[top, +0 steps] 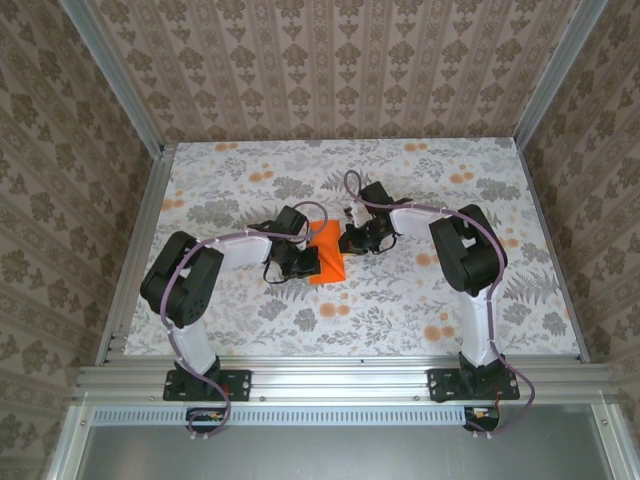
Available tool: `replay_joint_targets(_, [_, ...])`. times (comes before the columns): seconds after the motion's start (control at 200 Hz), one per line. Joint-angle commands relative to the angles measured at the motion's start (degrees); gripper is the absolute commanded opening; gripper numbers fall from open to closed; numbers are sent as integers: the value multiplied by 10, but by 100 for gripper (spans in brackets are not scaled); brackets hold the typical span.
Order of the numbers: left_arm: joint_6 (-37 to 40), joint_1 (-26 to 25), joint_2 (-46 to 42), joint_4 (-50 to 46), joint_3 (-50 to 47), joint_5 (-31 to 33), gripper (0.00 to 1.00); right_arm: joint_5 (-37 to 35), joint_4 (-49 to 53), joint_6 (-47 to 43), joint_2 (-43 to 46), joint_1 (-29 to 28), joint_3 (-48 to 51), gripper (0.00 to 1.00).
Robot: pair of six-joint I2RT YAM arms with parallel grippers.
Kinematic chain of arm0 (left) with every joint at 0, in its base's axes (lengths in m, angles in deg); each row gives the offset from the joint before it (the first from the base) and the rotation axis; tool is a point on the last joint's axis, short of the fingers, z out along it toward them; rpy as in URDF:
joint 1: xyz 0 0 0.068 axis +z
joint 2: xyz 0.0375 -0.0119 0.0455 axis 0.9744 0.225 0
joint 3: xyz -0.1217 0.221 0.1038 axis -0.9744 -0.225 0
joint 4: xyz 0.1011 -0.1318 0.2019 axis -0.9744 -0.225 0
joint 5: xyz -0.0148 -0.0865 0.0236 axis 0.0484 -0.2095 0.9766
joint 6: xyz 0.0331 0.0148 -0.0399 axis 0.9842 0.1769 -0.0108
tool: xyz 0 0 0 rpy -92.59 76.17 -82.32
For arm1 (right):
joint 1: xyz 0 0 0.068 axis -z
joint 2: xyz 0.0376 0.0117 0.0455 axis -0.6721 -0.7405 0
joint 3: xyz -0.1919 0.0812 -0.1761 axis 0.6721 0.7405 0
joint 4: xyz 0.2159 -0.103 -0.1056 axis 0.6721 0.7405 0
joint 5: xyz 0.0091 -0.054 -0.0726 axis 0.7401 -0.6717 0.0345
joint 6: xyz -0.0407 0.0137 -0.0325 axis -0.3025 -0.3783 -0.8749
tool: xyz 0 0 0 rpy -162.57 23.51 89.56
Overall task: Fold a paper plane with a square sheet of paper (pick it up from the middle)
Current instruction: Fold the triangle a second time at the center of the table.
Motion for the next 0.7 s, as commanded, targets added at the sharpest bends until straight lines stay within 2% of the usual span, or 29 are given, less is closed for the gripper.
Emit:
replay_joint_targets(0.0, [17,-6,20,-40,4,17,5,0,17,-16,-10,-3,-19,7])
replay_joint_targets(0.7, [14,-6,7,-41,12,11,5,-45,23,-13,-8,-4,-14,8])
